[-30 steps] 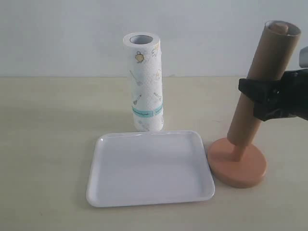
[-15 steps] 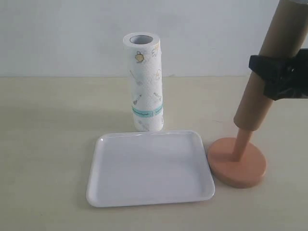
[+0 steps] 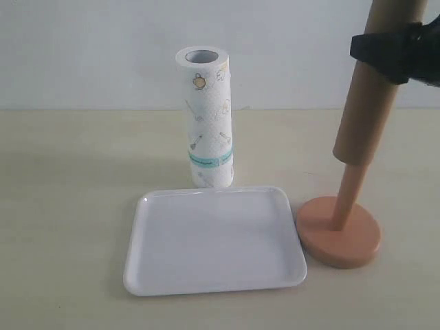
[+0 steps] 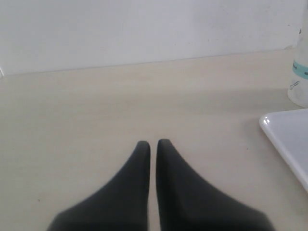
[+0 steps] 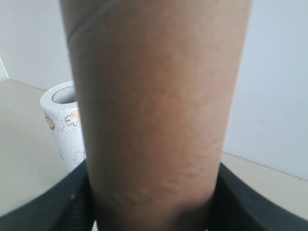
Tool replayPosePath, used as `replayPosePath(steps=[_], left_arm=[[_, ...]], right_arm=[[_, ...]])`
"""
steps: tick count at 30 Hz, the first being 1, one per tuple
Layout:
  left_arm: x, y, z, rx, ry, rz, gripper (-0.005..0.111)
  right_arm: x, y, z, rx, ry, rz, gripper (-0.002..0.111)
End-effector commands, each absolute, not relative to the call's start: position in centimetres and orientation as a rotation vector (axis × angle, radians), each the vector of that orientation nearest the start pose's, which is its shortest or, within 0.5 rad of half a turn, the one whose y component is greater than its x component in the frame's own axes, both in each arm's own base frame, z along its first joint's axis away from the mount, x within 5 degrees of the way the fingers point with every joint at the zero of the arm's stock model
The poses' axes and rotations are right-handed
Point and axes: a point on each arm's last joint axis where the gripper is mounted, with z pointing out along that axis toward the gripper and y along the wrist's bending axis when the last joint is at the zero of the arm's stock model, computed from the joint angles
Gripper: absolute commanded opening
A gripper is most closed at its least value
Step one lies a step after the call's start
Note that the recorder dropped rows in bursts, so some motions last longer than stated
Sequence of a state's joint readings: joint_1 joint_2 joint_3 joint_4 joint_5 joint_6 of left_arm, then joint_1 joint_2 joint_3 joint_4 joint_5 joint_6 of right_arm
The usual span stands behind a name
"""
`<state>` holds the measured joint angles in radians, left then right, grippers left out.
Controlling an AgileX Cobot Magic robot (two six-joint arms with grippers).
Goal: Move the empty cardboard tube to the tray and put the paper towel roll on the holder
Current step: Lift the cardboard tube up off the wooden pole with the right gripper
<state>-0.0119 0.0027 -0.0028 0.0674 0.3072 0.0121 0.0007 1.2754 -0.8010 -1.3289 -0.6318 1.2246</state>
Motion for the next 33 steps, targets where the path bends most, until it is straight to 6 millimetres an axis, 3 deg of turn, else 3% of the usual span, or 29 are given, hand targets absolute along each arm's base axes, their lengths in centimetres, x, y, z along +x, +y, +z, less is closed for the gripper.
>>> replayPosePath(steps=[1,9,23,33], left_arm=[[5.4,0.1,18.6,0.064,1.781,0.065,0.004],[5.4,0.1,18.6,0.064,1.781,0.065,0.004],[5.4,0.1,18.6,0.064,1.781,0.065,0.004],[5.4,0.1,18.6,0.064,1.781,0.065,0.004]], right_arm=[[26.9,5.4,33.3,-0.511,1.713,0.519,0.0],[26.9,5.2,36.5,-0.569,1.729,0.44,0.0],[21.3,4.3,42.5,-0.5,1.509,0.271,0.0],[19.3,4.8,47.7,-0.547,1.35,0.298,0.0]])
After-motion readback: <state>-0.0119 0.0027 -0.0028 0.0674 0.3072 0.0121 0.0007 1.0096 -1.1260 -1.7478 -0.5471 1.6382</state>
